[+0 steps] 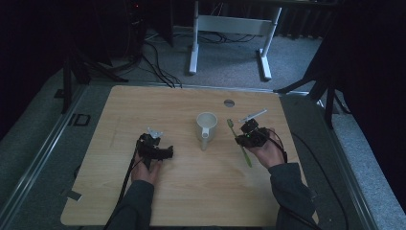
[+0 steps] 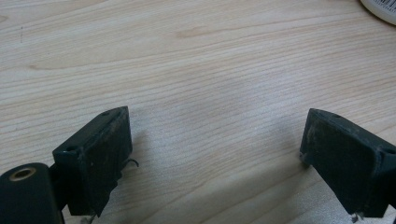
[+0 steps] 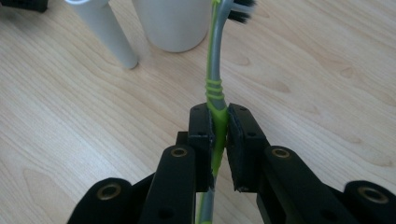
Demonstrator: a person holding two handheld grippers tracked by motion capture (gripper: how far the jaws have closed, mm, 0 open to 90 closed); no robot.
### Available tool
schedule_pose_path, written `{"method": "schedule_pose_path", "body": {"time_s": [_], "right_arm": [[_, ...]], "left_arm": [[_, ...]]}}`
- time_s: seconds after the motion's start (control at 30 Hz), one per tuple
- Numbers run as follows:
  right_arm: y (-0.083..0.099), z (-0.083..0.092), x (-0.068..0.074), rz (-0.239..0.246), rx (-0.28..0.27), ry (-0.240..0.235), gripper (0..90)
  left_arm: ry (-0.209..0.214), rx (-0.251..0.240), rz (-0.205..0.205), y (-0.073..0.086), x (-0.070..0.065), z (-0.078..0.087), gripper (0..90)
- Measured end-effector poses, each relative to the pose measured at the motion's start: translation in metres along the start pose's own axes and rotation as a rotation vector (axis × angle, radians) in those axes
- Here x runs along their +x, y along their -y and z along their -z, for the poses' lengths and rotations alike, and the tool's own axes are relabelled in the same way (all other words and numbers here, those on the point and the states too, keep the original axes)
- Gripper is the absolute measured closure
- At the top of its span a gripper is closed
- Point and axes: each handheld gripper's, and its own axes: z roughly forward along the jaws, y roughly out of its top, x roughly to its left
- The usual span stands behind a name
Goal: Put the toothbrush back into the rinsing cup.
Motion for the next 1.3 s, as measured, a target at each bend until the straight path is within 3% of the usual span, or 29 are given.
{"method": "schedule_pose_path", "body": {"time_s": [0.8, 1.3], "right_arm": [[-0.003, 0.011, -0.004, -0.034, -0.121, -0.001, 80.4], [-0.006, 0.014, -0.002, -0.031, -0.181, -0.011, 80.4]], "left_arm": [[0.000, 0.000, 0.001, 0.000, 0.000, 0.000, 9.3], [0.001, 0.000, 0.002, 0.000, 0.000, 0.000, 9.3]]}}
